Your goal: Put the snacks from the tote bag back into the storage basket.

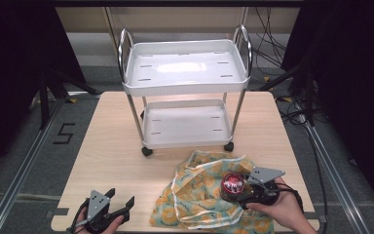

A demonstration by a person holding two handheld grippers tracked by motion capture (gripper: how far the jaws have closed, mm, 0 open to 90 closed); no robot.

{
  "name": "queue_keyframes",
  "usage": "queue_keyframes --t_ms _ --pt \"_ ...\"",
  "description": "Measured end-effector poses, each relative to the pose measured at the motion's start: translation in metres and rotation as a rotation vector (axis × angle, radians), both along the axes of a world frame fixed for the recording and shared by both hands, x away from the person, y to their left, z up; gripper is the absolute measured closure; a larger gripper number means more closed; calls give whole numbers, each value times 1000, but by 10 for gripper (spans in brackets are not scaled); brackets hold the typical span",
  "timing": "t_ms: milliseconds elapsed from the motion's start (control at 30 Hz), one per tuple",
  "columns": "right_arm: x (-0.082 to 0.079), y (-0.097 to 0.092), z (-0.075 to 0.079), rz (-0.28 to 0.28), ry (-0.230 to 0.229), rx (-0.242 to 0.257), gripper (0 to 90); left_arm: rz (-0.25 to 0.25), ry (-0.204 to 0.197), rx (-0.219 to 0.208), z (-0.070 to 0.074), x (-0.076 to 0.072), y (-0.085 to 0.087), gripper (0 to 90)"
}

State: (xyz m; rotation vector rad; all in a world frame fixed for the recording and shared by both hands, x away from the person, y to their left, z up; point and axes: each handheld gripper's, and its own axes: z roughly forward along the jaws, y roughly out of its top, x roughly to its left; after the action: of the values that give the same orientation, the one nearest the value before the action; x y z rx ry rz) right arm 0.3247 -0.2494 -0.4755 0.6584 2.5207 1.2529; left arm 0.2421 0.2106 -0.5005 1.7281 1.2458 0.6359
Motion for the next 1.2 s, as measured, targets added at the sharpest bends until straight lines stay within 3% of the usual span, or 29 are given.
queue_keyframes --t_ms 433,800,900,1133,1200 --pt "-2 0 12 0 -22 23 260 24 2 -2 1 0 1 259" --pt "-3 -1 19 -14 -32 38 260 14 -5 -5 1 0 1 259" --pt "-4 0 20 -24 -17 44 260 21 -6 -4 1 -1 1 258" --pt "-2 0 21 -8 -35 34 260 26 -5 -7 1 0 1 258" --pt "-3 1 22 -25 -17 37 260 20 -7 -10 0 0 1 259"
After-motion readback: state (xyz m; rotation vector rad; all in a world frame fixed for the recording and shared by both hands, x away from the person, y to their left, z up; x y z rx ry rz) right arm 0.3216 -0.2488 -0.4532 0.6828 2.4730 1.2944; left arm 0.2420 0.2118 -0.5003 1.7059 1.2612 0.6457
